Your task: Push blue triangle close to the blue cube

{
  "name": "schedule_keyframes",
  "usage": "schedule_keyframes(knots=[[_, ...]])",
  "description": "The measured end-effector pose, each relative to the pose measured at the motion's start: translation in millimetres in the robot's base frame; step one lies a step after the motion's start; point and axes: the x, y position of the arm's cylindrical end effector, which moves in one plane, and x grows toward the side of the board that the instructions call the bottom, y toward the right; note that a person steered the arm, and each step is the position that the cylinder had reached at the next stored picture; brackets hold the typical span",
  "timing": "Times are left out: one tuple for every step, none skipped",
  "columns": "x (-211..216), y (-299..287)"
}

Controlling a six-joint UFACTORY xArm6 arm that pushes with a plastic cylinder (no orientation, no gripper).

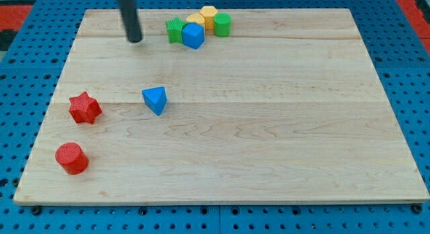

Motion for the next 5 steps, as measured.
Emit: schedule_keyframes(knots=[[62.9,15.2],[131.7,36.2],[134.5,109.3],[138.4,123.2],[184.1,72.9]])
